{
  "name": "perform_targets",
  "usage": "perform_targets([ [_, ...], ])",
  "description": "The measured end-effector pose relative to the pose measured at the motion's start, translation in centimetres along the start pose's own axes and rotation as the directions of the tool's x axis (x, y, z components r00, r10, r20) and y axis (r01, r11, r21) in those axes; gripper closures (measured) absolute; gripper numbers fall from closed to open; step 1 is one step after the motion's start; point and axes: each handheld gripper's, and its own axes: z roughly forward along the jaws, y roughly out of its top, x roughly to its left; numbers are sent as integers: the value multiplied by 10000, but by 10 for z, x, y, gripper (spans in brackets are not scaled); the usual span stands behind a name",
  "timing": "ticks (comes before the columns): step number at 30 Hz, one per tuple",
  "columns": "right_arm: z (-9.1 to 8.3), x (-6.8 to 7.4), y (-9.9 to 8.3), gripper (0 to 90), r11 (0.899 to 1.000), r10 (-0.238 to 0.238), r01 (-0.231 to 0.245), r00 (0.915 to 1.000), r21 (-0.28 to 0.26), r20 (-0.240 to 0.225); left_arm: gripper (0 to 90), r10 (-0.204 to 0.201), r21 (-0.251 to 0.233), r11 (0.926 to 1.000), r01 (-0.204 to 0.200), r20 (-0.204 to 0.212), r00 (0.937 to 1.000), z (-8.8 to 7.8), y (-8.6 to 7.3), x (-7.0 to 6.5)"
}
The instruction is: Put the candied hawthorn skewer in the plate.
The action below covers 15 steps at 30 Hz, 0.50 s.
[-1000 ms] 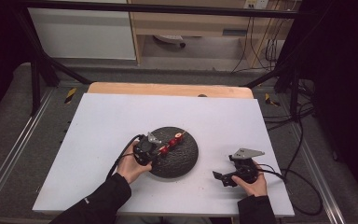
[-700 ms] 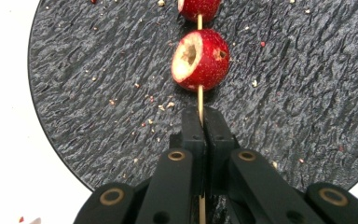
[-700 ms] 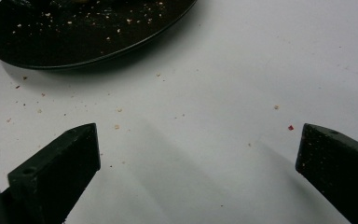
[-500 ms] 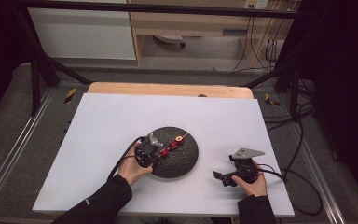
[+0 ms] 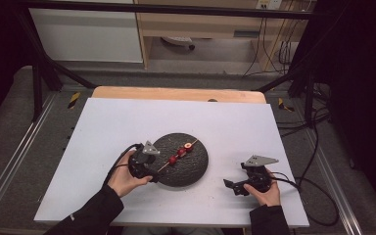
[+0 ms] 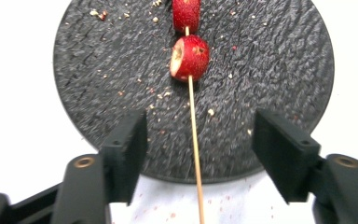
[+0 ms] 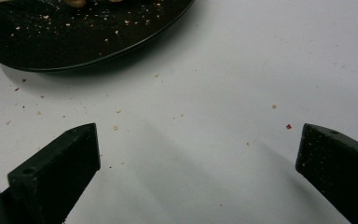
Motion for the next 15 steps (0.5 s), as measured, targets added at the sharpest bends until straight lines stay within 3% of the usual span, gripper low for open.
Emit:
perform_targets([
  [6,-1,-1,0,5,10000,-47,47,10000,-48,21,129,-136,-481,9988,132,-86,9999,-15,-19,14],
  [15,-1,-1,0,5,10000,-37,36,10000,-36,-36,77,-550,-842,9952,499,-602,9967,-29,-54,36],
])
